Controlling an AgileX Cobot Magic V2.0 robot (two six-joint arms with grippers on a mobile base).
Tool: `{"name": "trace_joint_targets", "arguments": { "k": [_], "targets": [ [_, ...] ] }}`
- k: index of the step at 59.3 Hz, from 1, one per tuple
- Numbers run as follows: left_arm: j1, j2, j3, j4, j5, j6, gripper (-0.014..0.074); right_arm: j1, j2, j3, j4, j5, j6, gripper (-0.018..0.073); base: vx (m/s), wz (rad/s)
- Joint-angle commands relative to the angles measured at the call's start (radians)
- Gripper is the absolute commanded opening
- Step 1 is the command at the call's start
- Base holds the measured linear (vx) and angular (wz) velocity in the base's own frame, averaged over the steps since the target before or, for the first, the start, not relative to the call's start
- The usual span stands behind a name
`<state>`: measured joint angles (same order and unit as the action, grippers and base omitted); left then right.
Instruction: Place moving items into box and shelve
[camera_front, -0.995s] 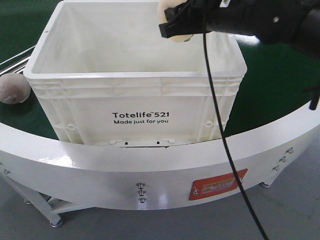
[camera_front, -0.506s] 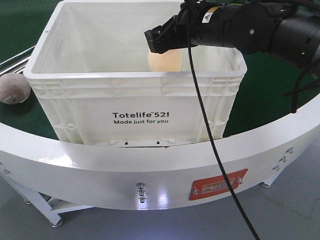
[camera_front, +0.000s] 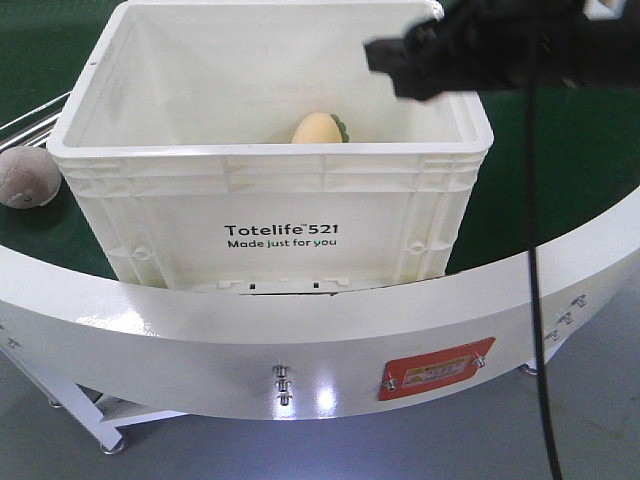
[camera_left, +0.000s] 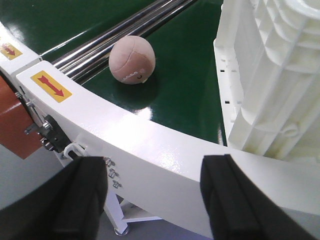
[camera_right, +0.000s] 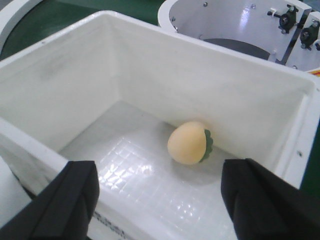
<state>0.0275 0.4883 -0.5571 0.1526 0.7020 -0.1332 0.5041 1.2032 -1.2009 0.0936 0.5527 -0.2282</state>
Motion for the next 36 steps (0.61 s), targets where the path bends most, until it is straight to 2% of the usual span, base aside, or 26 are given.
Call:
{"name": "trace_joint_targets", "arguments": {
  "k": [1,9,21,36],
  "targets": [
    [0.001,0.012,-0.029,0.009,-0.068,-0.008,0.0519,-0.004,-0.103,0.064,-0.023,-0.062,0.004,0.0546,0.0,0.0],
    [0.001,0.012,-0.029,0.009,-0.068,-0.008,0.0551,-0.004,-0.22,0.198,-0.034,-0.061,0.006,0.0546,0.0,0.0],
    [0.001,0.076,-0.052,0.009,-0.021,-0.012,0.0682,-0.004,-0.316,0.331,-0.04,-0.073,0.037,0.0546,0.0,0.0],
    [0.003,0.287,-0.15,0.017,0.015,-0.012,0.0673,-0.004,-0.32,0.344,-0.042,-0.074,0.05,0.0546,0.0,0.0]
  ]
}}
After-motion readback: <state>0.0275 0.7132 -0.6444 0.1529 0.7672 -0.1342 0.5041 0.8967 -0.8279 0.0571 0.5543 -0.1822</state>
